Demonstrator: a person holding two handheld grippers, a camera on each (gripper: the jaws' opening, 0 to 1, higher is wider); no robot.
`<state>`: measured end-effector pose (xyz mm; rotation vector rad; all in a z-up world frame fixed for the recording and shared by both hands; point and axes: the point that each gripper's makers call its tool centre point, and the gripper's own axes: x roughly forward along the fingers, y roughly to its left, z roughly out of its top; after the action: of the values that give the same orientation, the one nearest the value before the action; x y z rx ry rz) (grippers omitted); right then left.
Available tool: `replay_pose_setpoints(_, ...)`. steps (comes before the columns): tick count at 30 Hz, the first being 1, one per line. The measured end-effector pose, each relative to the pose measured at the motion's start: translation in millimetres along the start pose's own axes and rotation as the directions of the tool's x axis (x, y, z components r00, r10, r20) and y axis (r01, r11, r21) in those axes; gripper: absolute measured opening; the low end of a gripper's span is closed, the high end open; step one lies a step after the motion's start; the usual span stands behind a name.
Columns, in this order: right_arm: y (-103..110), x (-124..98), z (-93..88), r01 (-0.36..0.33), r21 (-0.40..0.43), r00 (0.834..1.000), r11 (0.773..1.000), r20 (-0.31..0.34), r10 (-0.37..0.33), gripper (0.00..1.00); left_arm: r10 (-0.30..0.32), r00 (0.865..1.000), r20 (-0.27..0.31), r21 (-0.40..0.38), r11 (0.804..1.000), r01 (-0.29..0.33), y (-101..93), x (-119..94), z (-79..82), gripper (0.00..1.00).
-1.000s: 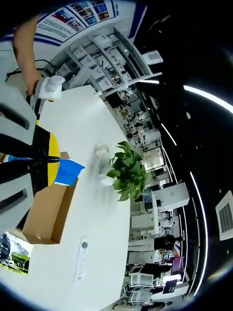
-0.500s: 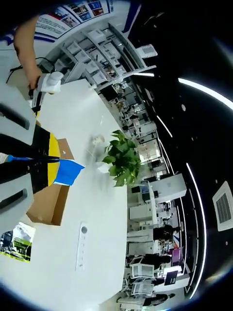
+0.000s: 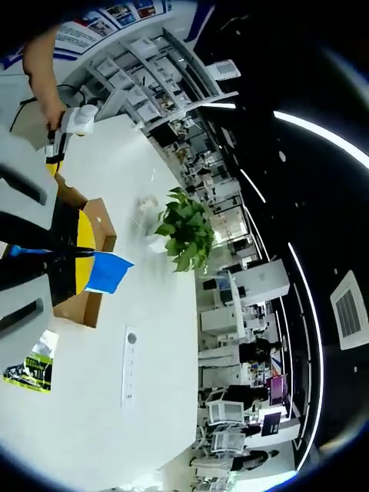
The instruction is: Operate the shoe box by opening the lid, removing the specified soft item, and placing it in the target area until the item is outside and the box remains undamaged.
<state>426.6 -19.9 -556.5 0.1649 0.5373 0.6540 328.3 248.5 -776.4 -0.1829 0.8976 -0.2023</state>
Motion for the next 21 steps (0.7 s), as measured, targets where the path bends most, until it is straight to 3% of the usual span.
replay_pose_setpoints(21, -58, -52, 11.0, 0.086, 0.059, 0.994, 0.995, 0.063, -0.09, 0.0, 0.027, 1.0, 0.001, -0.005, 1.0, -0.027, 0.1, 0, 0.6, 0.05)
